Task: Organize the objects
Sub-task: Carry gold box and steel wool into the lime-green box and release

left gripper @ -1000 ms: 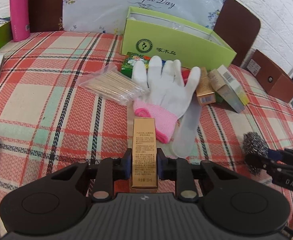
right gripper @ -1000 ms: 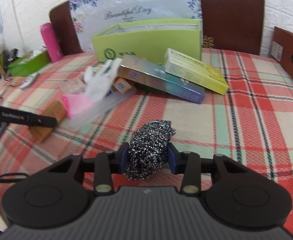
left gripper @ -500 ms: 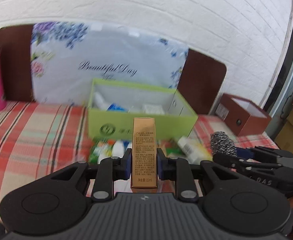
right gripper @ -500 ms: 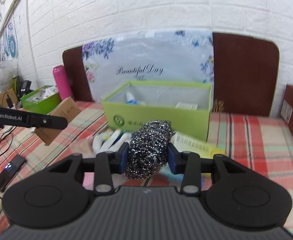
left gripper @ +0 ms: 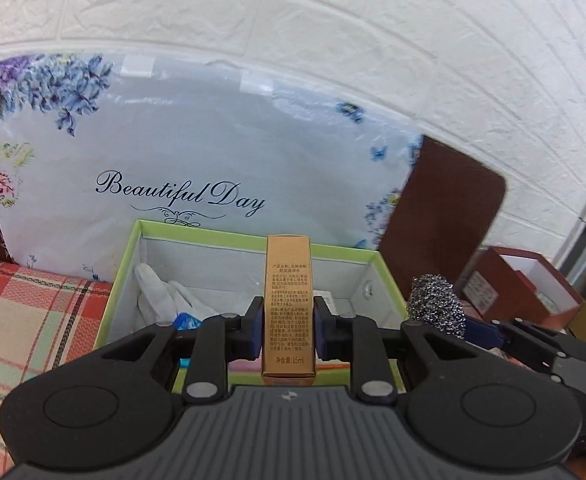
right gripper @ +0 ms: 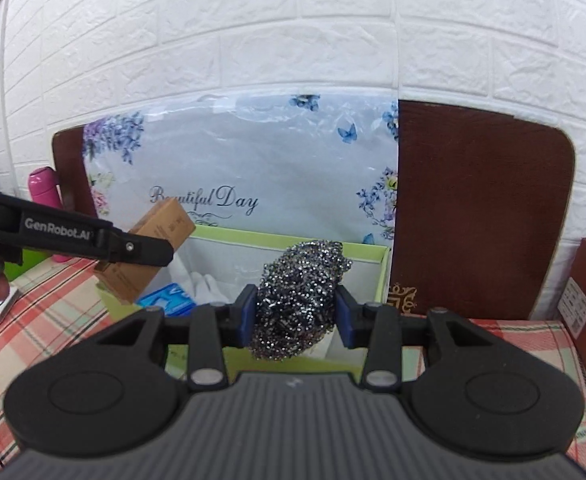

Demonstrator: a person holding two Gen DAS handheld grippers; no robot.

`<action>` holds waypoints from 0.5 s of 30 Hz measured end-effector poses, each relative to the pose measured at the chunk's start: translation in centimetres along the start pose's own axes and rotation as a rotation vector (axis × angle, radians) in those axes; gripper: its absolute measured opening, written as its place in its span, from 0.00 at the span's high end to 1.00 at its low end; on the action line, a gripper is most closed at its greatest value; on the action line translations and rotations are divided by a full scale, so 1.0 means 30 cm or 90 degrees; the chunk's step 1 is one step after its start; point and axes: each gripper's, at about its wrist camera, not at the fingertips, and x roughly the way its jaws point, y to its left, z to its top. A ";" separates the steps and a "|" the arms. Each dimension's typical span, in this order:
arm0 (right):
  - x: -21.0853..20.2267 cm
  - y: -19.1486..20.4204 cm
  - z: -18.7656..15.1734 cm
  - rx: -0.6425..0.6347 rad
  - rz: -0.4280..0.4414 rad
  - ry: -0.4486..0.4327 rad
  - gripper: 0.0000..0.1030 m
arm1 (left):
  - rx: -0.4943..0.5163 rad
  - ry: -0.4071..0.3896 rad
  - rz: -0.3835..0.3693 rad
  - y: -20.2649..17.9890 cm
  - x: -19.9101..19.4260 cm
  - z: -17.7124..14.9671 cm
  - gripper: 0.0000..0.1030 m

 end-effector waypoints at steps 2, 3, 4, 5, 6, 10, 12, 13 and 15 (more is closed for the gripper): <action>0.051 -0.009 0.004 -0.007 -0.002 0.002 0.62 | 0.002 0.006 0.005 0.009 0.045 0.009 0.76; 0.076 -0.010 0.006 -0.012 -0.002 0.004 0.62 | 0.003 0.008 0.008 0.014 0.064 0.013 0.76; 0.101 -0.010 0.008 -0.017 -0.002 0.007 0.62 | 0.003 0.009 0.010 0.018 0.081 0.017 0.76; 0.123 -0.010 0.009 -0.019 -0.004 0.010 0.62 | 0.003 0.012 0.012 0.024 0.096 0.021 0.76; 0.144 -0.009 0.008 -0.020 -0.005 0.014 0.62 | 0.002 0.015 0.012 0.030 0.111 0.023 0.76; 0.214 -0.007 -0.006 -0.023 -0.003 0.027 0.60 | -0.001 0.024 0.015 0.053 0.161 0.022 0.76; 0.235 -0.002 -0.017 -0.034 -0.002 0.028 0.55 | 0.005 0.005 0.021 0.059 0.164 0.018 0.71; 0.238 0.000 -0.024 -0.043 0.003 0.024 0.40 | 0.010 -0.004 0.025 0.060 0.157 0.015 0.62; 0.216 0.003 -0.038 -0.047 -0.015 -0.002 0.07 | 0.008 -0.019 0.053 0.060 0.126 0.010 0.13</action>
